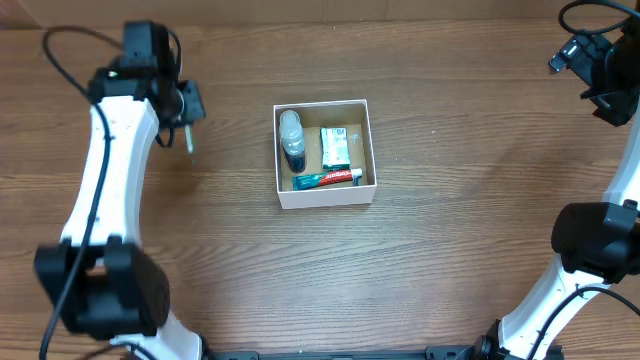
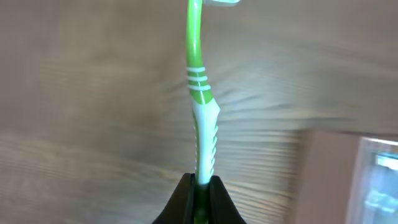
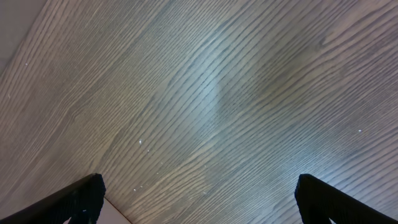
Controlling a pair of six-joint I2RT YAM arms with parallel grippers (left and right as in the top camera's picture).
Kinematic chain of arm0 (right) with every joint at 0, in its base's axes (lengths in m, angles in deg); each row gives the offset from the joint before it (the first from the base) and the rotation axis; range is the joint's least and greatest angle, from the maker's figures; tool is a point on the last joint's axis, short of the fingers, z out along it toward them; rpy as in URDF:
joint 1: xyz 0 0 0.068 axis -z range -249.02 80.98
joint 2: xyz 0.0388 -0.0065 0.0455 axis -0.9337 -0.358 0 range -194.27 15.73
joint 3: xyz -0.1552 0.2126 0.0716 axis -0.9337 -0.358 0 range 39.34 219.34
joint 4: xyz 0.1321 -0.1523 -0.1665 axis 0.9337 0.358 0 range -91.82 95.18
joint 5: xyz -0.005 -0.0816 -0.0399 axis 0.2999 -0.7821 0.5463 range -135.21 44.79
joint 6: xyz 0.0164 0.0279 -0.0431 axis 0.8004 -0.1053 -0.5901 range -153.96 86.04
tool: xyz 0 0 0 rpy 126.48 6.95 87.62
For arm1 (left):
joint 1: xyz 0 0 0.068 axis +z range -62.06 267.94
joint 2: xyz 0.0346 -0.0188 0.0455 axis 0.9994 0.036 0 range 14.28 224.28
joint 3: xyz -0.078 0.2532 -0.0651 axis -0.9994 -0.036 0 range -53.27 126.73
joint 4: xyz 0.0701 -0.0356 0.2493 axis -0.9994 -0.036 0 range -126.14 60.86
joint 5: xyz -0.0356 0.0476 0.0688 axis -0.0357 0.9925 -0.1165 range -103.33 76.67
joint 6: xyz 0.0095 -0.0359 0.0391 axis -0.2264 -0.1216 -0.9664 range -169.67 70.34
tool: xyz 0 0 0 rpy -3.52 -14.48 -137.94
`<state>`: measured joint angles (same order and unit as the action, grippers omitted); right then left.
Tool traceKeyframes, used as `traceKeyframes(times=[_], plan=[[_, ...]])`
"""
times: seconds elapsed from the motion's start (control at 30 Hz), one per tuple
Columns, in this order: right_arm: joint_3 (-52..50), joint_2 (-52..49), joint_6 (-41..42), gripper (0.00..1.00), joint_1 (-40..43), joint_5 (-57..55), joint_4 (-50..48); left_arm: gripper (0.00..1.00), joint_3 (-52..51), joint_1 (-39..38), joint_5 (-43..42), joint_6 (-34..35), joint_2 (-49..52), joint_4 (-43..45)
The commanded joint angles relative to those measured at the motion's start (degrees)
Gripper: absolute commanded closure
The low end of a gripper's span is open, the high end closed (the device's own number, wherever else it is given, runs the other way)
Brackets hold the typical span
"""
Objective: Pack container
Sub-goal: 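Lift the toothbrush with left gripper and swing it over the box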
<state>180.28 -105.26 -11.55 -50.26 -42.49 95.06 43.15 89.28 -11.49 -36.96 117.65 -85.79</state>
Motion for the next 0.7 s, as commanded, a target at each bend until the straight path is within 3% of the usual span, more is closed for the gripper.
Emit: traceKeyframes(times=[0.0,0.3,0.43,0.57,0.67], plan=[[0.8,1.6,-0.3,0.00,0.1,-0.1,-0.3,0.96,4.1,-5.7,-7.6,-9.2,-8.1,-1.9],[0.8,1.6,-0.3,0.00,0.1,-0.1,-0.3,0.96,3.9,-24.0,-7.8,-33.1,-13.1,-12.2],[0.8,1.6,-0.3,0.00,0.1,-0.1,-0.3,0.96,2.9,-26.1,-8.0,-38.0,-12.4,-15.3],[0.8,1.6,-0.3,0.00,0.1,-0.1,-0.3,0.90,1.1,-26.1,-15.7,-46.8,-11.0,-14.8],[0.8,1.6,-0.3,0.00,0.1,-0.1,-0.3,0.96,-0.7,-26.1,-21.0,-54.9,-7.8,-13.7]])
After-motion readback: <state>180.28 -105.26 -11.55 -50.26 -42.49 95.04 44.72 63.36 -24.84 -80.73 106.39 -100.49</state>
